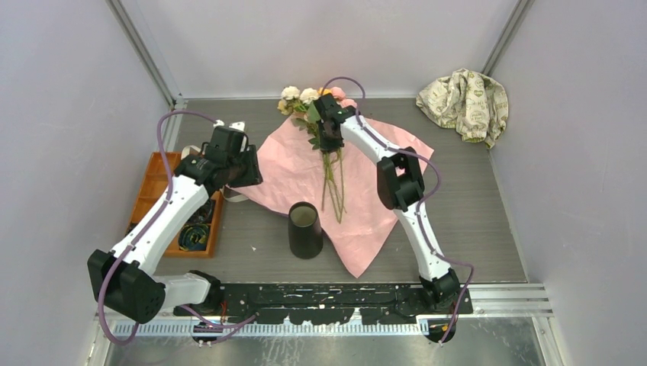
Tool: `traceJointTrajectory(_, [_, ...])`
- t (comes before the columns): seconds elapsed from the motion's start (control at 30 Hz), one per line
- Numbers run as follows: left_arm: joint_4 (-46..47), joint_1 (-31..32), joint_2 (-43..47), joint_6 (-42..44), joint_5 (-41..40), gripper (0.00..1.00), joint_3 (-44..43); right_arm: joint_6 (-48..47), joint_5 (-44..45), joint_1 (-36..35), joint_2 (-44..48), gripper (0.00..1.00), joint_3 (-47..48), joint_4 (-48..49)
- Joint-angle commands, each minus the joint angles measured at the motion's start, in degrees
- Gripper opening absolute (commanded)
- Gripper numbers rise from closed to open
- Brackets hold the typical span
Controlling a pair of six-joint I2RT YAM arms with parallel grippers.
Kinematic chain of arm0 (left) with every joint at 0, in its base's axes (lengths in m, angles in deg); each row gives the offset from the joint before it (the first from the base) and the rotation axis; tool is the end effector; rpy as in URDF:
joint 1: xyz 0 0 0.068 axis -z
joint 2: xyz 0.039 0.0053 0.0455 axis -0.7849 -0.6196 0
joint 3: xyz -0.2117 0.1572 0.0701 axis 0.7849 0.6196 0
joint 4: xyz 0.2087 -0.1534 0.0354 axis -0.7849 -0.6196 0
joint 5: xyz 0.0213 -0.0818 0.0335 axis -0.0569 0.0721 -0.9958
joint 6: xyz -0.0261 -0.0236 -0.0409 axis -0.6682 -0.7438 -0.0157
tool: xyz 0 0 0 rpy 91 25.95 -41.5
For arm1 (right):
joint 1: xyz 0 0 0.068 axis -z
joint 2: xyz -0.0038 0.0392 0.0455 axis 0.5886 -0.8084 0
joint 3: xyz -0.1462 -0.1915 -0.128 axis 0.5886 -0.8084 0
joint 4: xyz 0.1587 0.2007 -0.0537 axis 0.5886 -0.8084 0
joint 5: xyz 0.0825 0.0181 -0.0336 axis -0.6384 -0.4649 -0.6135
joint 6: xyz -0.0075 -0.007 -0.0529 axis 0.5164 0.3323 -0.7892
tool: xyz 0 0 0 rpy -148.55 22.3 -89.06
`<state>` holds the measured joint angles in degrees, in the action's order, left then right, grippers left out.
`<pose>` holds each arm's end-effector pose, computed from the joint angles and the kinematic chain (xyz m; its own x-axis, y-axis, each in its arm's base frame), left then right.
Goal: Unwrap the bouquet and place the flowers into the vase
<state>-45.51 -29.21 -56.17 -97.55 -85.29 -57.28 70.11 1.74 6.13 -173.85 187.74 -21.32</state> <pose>0.2380 -0.0952 0.3207 -0.7756 -0.1900 -0.6020 -0.0453 0.9679 -0.2472 0.4720 0.2692 0.1781 -0.8656 -0.0878 -0.4930 -0.1718 0.9768 0.1276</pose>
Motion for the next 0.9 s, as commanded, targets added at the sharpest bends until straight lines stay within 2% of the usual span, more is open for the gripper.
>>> traceJointTrajectory(0.0, [3.72, 0.18, 0.30, -1.19, 3.31, 0.41, 0.18, -0.06, 0.55, 0.05, 12.71, 0.01, -5.10, 1.49])
traceJointTrajectory(0.13, [5.56, 0.20, -0.94, -2.28, 6.44, 0.40, 0.18, 0.20, -0.19, 0.05, 21.47, 0.01, -13.98, 4.31])
traceJointTrajectory(0.4, [8.73, 0.26, -2.61, -4.01, 10.84, 0.40, 0.85, 1.52, -1.20, 0.05, 35.01, 0.01, -31.35, 3.14])
traceJointTrajectory(0.6, [9.55, 0.26, -2.09, -4.42, 11.27, 0.40, 1.83, 2.22, 3.88, 0.06, 41.97, 0.02, -43.85, 0.52])
traceJointTrajectory(0.73, [10.22, 0.27, -2.00, -4.81, 11.90, 0.40, 2.58, 4.06, 7.82, 0.11, 42.61, 0.33, -47.49, -1.89])
traceJointTrajectory(0.87, [10.17, 0.42, -1.46, -4.99, 12.18, 0.40, 3.03, 4.08, 9.39, 0.08, 42.54, 0.50, -46.50, -1.72])
